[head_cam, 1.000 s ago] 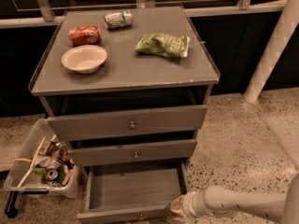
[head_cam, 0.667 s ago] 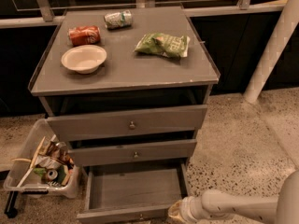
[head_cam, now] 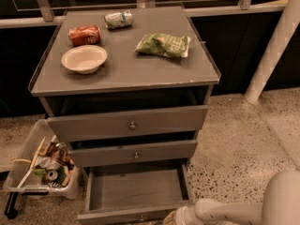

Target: Close bottom drawer

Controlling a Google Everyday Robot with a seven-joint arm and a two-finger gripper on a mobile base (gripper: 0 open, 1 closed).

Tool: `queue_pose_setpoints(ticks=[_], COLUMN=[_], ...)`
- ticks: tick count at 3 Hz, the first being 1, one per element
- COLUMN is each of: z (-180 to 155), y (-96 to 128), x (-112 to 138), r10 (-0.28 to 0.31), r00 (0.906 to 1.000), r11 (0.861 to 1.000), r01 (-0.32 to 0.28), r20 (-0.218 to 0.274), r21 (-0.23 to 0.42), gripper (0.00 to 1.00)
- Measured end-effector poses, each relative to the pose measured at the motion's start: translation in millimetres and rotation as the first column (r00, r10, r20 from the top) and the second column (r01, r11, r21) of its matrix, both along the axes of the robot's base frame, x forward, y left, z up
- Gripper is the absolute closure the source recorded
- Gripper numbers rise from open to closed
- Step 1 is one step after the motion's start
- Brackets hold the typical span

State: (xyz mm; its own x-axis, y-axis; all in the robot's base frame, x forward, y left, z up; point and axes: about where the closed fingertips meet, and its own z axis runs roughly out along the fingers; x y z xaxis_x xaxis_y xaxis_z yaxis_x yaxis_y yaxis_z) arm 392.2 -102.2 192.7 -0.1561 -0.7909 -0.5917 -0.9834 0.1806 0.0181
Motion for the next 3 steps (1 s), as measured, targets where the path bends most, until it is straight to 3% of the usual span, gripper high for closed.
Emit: queue_pose_setpoints(ticks=[1, 2, 3], z=[-23.7, -36.8, -37.0], y=[-0.4, -6.3, -6.3], x=[2.1, 23.0, 26.3], r10=[-0.011, -0.049, -0.053], r00=[0.9998, 0.9972, 0.9963], r11=[0.999, 0.995, 0.995], r01=[0.012, 0.054, 0.058], r20=[0.017, 0.057, 0.068], r21=[-0.036, -0.08, -0.083], gripper=[1.0, 1.0, 0.82])
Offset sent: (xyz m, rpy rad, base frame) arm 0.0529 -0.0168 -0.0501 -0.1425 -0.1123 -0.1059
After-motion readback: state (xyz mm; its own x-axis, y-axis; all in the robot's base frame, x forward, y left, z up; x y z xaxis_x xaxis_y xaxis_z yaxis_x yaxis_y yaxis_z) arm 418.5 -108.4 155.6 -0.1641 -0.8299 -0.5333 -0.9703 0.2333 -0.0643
